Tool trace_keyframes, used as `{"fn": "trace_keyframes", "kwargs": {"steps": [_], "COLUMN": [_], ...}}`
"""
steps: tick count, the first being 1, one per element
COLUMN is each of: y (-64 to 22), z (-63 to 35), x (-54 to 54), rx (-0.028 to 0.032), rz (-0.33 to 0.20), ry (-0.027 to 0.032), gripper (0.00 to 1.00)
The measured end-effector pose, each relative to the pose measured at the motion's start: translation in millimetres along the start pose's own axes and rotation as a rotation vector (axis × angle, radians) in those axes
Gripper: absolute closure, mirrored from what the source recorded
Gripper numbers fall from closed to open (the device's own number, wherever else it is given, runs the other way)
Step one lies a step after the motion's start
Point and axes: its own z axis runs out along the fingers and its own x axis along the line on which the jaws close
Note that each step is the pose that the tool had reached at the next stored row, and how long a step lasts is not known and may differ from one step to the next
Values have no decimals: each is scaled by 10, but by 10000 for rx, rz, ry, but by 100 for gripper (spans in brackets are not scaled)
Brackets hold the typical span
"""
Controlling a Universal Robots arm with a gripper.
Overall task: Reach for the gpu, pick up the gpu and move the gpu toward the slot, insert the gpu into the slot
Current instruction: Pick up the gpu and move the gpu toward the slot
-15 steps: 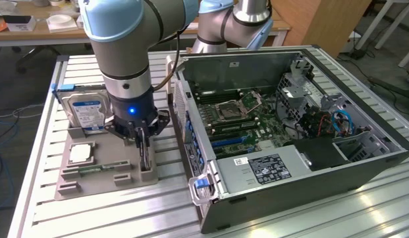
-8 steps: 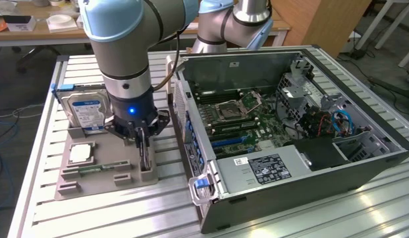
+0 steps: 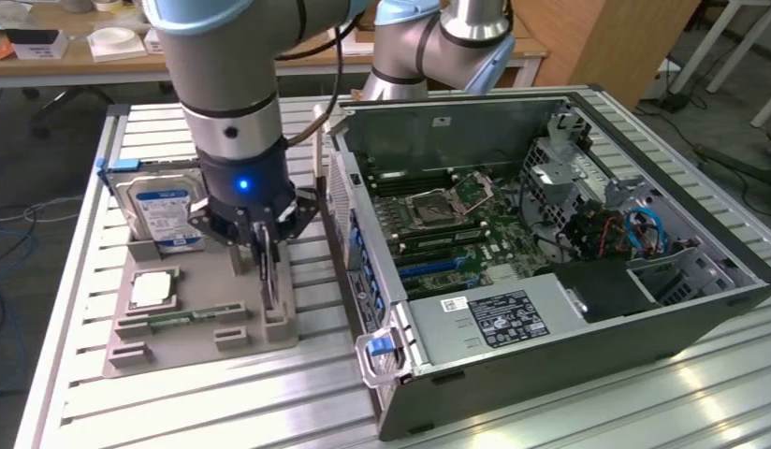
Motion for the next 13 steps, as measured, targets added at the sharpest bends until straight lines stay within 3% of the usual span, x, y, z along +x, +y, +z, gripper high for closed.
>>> {"fn": "trace_keyframes", "kwargs": {"steps": [13], "y": [19], "z": [-454], "x": [-17], "rx": [1], "rz": [2], "ry": [16], "gripper": [74]}}
